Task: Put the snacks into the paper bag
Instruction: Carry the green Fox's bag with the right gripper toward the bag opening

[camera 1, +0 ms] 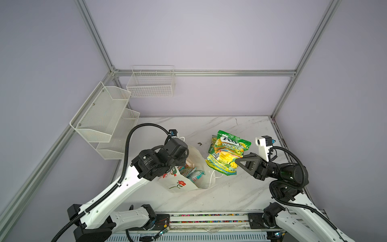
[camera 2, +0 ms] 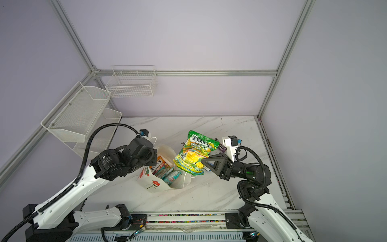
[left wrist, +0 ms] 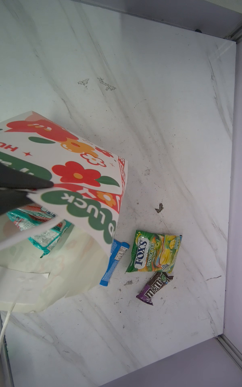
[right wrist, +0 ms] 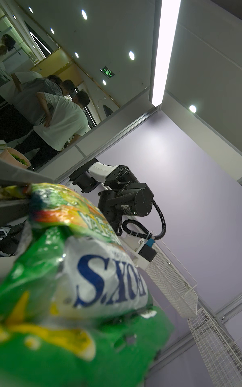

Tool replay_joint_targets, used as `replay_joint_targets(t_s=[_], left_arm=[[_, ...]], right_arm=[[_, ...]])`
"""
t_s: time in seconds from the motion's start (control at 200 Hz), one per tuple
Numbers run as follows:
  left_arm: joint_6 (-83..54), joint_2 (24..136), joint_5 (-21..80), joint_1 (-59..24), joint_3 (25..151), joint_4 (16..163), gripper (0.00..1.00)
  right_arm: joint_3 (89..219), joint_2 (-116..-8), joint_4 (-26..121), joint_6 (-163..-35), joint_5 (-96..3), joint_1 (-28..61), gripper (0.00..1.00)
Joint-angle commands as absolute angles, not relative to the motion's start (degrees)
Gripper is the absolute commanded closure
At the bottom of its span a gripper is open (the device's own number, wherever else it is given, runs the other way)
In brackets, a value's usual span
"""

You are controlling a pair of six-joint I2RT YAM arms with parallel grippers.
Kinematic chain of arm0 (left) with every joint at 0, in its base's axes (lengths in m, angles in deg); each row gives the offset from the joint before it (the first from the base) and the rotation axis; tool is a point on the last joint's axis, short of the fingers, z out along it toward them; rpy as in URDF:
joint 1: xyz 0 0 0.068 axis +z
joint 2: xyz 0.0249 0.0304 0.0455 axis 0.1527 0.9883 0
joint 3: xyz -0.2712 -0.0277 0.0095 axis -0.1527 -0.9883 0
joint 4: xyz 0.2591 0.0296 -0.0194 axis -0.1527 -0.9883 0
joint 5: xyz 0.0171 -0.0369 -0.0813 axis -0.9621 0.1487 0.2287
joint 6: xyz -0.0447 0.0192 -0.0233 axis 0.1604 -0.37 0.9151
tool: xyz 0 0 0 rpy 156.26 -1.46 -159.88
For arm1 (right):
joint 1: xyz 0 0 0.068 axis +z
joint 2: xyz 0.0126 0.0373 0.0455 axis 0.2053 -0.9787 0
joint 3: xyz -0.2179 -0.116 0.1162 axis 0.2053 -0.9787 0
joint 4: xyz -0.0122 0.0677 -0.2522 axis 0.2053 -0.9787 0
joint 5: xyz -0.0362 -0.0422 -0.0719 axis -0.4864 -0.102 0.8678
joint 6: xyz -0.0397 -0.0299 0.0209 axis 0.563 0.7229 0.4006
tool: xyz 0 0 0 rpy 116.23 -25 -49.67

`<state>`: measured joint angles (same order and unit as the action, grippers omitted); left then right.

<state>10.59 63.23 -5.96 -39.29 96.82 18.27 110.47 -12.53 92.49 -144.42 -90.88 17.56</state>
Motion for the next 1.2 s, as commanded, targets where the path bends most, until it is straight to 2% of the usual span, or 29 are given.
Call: replay_joint_targets(t_s=[0.0, 0.34, 0.555, 1.195], left_arm=[[11.52, 62.27, -6.33, -39.3, 97.05, 23.04, 1.0], [11.52, 62.06, -6.42, -39.29, 96.73, 23.01, 1.0], [11.52, 62.25, -6.44, -39.29, 96.79, 23.0, 1.0], [11.52, 60.68, -6.77, -39.29, 95.76, 22.98, 1.0]], right_arm=[[113.67, -12.64, 90.85, -139.68, -88.19, 19.57, 1.0], [121.02, -14.83, 65.3, -121.43, -78.7, 25.59, 1.0], [122.95, -16.98, 58.98, -115.58, -72.07, 30.99, 1.0], [134.88, -30.3, 41.26, -100.6, -40.88, 55.59, 1.0]])
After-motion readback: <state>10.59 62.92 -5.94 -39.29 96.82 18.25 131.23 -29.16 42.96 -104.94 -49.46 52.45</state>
